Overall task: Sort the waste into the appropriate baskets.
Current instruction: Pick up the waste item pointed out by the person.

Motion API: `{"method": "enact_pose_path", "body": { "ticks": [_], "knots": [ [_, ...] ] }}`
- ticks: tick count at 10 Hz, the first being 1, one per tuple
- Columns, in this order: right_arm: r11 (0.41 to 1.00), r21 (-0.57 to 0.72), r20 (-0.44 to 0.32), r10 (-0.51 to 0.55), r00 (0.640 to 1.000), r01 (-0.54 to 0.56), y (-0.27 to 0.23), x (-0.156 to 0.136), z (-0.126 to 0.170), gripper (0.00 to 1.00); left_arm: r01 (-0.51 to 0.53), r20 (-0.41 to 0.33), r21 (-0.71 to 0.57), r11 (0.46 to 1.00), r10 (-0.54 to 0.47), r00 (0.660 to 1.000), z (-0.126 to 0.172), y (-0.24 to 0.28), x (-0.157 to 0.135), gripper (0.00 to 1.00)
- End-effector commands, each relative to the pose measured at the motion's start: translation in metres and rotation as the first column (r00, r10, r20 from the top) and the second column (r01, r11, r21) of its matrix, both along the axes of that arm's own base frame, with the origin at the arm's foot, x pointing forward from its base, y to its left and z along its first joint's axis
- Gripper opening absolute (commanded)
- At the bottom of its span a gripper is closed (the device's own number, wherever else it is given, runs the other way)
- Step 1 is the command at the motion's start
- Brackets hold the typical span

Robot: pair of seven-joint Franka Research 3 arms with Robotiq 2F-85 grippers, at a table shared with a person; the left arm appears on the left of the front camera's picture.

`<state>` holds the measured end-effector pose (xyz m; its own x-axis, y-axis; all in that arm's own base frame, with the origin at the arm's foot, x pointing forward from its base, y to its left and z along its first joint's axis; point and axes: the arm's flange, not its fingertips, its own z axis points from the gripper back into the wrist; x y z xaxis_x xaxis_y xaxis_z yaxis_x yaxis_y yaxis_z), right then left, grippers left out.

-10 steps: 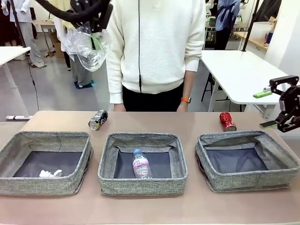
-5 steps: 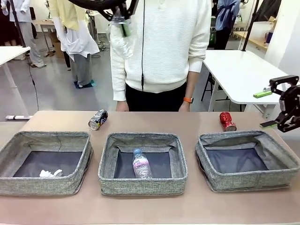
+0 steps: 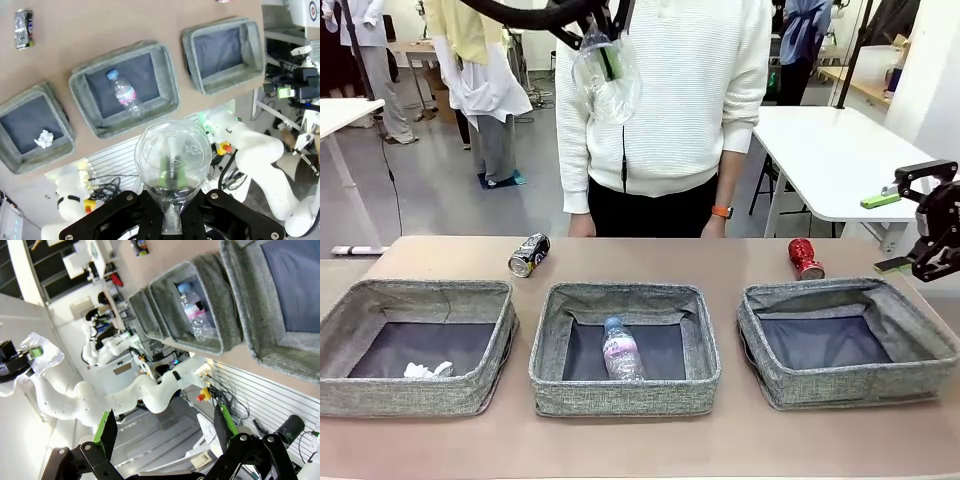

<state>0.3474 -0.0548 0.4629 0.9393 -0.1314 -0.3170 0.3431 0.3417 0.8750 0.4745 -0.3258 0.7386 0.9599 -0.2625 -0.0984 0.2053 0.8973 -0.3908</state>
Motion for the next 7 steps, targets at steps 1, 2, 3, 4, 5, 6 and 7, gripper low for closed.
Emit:
{"method": "enact_pose_path", "body": {
  "ticks": [1, 2, 3, 4, 5, 6, 7],
  "knots": [
    [1.000, 0.000, -0.016, 0.004, 1.000, -0.004, -0.0003, 0.0000, 0.0040, 1.00, -0.012, 0.026, -0.006, 1.000, 0.012, 1.000, 0.0071, 0.0022, -0.0015, 0.05],
    [1.000, 0.000, -0.016, 0.004, 1.000, -0.004, -0.0003, 0.0000, 0.0040, 1.00, -0.012, 0.026, -0.006, 1.000, 0.012, 1.000, 0.0071, 0.0022, -0.0015, 0.05],
    [1.000, 0.000, -0.016, 0.004, 1.000, -0.004, -0.0003, 0.0000, 0.0040, 1.00, -0.012, 0.026, -0.006, 1.000, 0.012, 1.000, 0.0071, 0.0022, -0.0015, 0.05],
    [1.000, 0.000, -0.016, 0.004, 1.000, -0.004, -0.0003, 0.0000, 0.0040, 1.00, -0.012, 0.026, -0.006, 1.000, 0.012, 1.000, 0.0071, 0.0022, -0.0015, 0.05],
    [1.000, 0.000, -0.016, 0.004, 1.000, -0.004, -0.0003, 0.0000, 0.0040, 1.00, -0.012, 0.026, -0.006, 1.000, 0.012, 1.000, 0.0071, 0.0022, -0.0015, 0.05],
    [1.000, 0.000, -0.016, 0.004, 1.000, -0.004, -0.0003, 0.0000, 0.0040, 1.00, -0.012, 0.026, -0.006, 1.000, 0.012, 1.000, 0.0071, 0.0022, -0.0015, 0.05],
    [1.000, 0.000, -0.016, 0.004, 1.000, -0.004, -0.0003, 0.0000, 0.0040, 1.00, -0.012, 0.026, -0.006, 1.000, 0.012, 1.000, 0.0071, 0.0022, -0.0015, 0.05]
  ]
}}
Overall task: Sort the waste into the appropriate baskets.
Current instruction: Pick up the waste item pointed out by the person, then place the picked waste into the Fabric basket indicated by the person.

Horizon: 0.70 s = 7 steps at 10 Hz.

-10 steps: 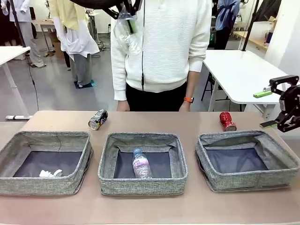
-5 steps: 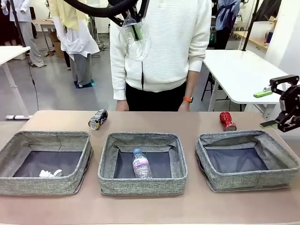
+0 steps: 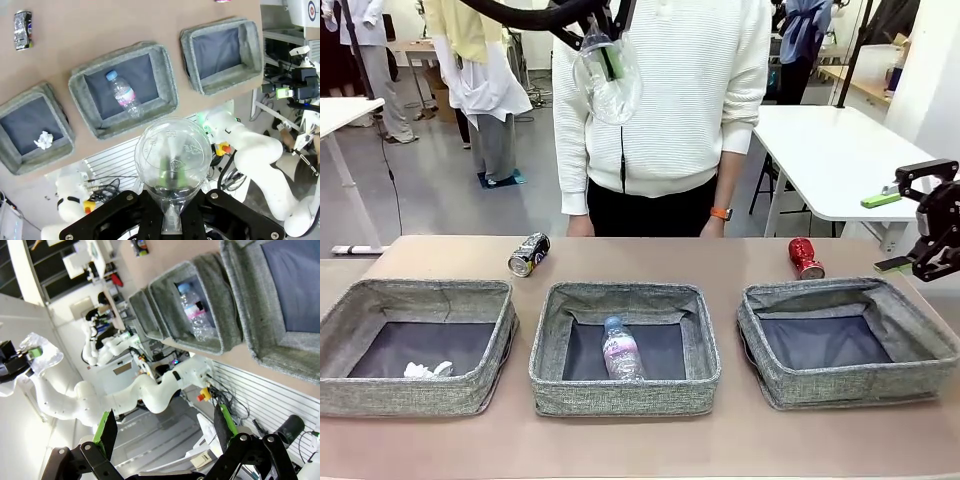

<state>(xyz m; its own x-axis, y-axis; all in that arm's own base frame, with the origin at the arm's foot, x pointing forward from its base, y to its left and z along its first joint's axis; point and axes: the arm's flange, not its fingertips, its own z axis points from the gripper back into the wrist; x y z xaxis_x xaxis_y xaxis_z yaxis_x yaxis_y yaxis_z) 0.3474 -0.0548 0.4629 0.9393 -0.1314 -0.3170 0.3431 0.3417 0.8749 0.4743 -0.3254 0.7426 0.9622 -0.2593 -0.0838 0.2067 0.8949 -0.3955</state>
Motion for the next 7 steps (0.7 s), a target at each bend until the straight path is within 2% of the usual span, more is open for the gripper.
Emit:
{"method": "enact_pose_path", "body": {
  "ticks": [1, 7],
  "knots": [
    [1.000, 0.000, -0.015, 0.004, 1.000, -0.004, -0.0003, 0.0000, 0.0040, 1.00, -0.008, 0.014, 0.002, 1.000, 0.008, 1.000, 0.0031, 0.0018, -0.0012, 0.05],
    [1.000, 0.000, -0.015, 0.004, 1.000, -0.004, -0.0003, 0.0000, 0.0040, 1.00, -0.008, 0.014, 0.002, 1.000, 0.008, 1.000, 0.0031, 0.0018, -0.0012, 0.05]
  ]
}}
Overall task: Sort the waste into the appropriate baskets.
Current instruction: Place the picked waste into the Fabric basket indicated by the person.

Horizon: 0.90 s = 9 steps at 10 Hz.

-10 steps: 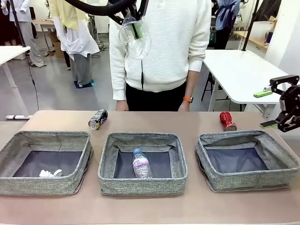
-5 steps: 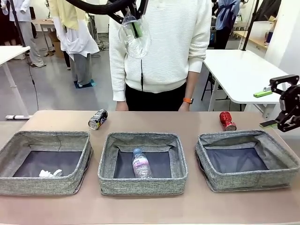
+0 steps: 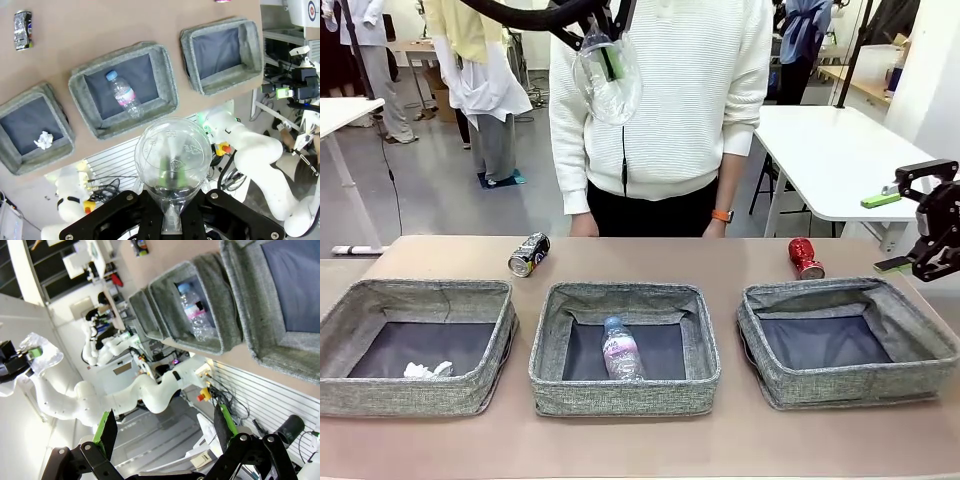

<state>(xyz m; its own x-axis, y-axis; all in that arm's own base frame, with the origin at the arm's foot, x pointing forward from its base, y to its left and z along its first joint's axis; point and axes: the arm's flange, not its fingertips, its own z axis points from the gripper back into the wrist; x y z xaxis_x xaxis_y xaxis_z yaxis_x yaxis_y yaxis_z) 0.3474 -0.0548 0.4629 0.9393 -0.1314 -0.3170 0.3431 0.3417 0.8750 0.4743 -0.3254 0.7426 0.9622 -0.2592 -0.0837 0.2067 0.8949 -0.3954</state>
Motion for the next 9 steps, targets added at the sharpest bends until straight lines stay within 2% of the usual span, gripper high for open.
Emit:
{"method": "enact_pose_path", "body": {
  "ticks": [1, 9],
  "knots": [
    [1.000, 0.000, -0.015, 0.004, 1.000, -0.004, -0.0003, 0.0000, 0.0040, 1.00, -0.008, 0.013, 0.002, 1.000, 0.008, 1.000, 0.0031, 0.0018, -0.0013, 0.05],
    [1.000, 0.000, -0.015, 0.004, 1.000, -0.004, -0.0003, 0.0000, 0.0040, 1.00, -0.008, 0.013, 0.002, 1.000, 0.008, 1.000, 0.0031, 0.0018, -0.0013, 0.05]
  ]
}}
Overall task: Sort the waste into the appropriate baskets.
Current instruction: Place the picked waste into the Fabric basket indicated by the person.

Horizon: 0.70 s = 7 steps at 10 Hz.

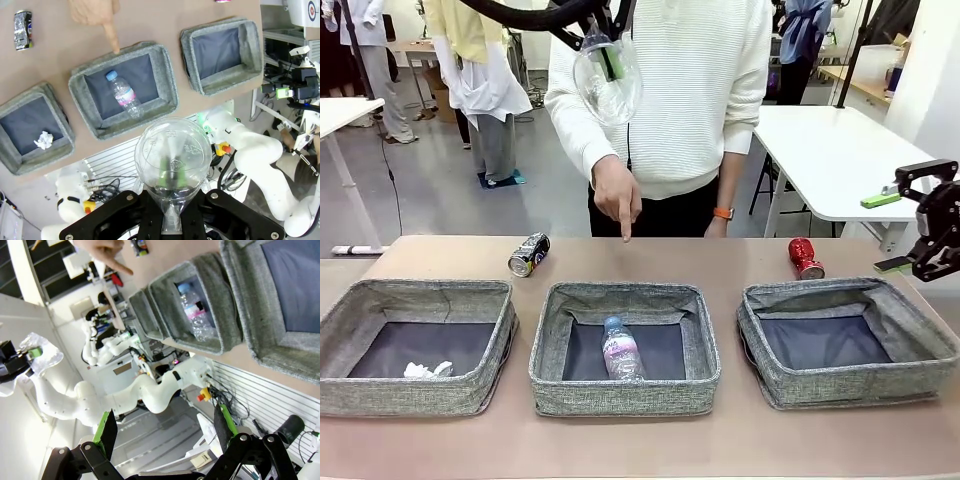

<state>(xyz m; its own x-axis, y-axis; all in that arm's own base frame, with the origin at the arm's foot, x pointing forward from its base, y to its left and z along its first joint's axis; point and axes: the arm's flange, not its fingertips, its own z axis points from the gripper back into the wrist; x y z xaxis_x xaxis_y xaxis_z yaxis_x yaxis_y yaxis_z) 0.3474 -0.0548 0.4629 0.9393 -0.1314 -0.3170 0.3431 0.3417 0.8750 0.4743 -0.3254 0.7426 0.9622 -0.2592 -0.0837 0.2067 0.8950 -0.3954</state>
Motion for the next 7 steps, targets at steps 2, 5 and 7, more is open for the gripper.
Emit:
{"method": "enact_pose_path", "body": {
  "ticks": [2, 5, 7],
  "knots": [
    [1.000, 0.000, -0.015, 0.004, 1.000, -0.004, -0.0003, 0.0000, 0.0040, 1.00, -0.008, 0.013, 0.002, 1.000, 0.008, 1.000, 0.0031, 0.0018, -0.0013, 0.05],
    [1.000, 0.000, -0.015, 0.004, 1.000, -0.004, -0.0003, 0.0000, 0.0040, 1.00, -0.008, 0.013, 0.002, 1.000, 0.008, 1.000, 0.0031, 0.0018, -0.0013, 0.05],
    [1.000, 0.000, -0.015, 0.004, 1.000, -0.004, -0.0003, 0.0000, 0.0040, 1.00, 0.000, 0.000, 0.000, 1.000, 0.000, 1.000, 0.0000, 0.0000, 0.0000, 0.05]
  ]
}}
